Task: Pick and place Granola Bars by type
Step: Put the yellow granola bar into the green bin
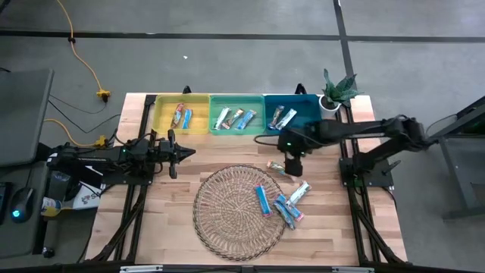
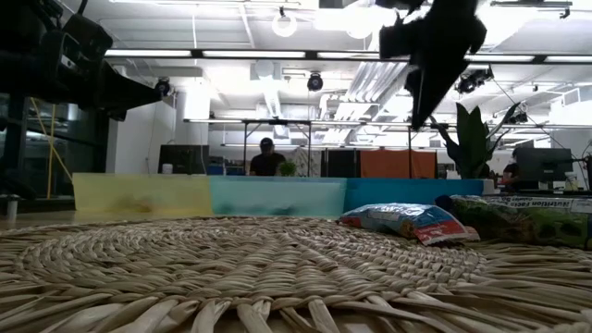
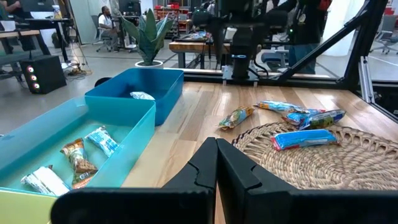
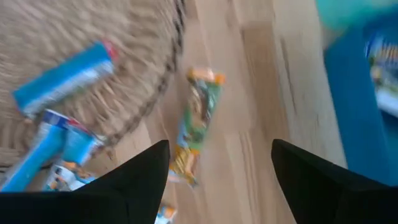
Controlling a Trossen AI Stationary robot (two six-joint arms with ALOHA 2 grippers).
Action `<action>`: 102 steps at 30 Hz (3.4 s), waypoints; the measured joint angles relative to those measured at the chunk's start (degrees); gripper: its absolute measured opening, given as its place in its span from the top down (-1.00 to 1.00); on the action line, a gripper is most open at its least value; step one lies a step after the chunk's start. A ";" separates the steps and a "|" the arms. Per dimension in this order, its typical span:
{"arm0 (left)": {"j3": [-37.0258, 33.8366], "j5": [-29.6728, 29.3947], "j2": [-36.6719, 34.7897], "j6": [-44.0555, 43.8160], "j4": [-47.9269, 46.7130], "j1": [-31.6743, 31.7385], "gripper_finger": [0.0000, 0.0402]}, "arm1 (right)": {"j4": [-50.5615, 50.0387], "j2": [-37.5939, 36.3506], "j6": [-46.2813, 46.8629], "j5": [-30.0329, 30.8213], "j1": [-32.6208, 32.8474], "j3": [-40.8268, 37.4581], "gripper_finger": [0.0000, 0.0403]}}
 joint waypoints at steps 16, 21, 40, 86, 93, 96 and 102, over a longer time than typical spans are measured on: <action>0.00 0.00 0.00 0.01 0.01 0.00 1.00 | 12.10 11.05 10.11 -11.18 -2.61 -7.96 -0.33; 0.00 0.00 0.02 0.00 0.00 0.01 1.00 | 13.27 13.64 10.11 -8.47 -0.71 -8.19 -0.33; 0.00 0.01 0.00 -0.01 -0.01 0.00 1.00 | 14.89 17.11 16.09 -3.67 1.14 -8.19 -0.33; 0.00 0.01 0.01 0.01 0.00 0.00 1.00 | 15.65 20.73 15.12 -2.66 1.03 -8.10 -0.09; 0.00 0.02 0.02 0.02 0.00 0.02 1.00 | 15.50 20.78 15.12 -2.44 1.03 -8.15 0.06; 0.00 0.02 0.01 0.00 0.00 0.01 1.00 | 15.45 20.80 15.20 -2.44 1.03 -8.15 0.12; 0.00 0.02 0.00 0.00 0.00 -0.01 1.00 | 15.41 20.82 16.41 -2.44 1.03 -8.17 0.28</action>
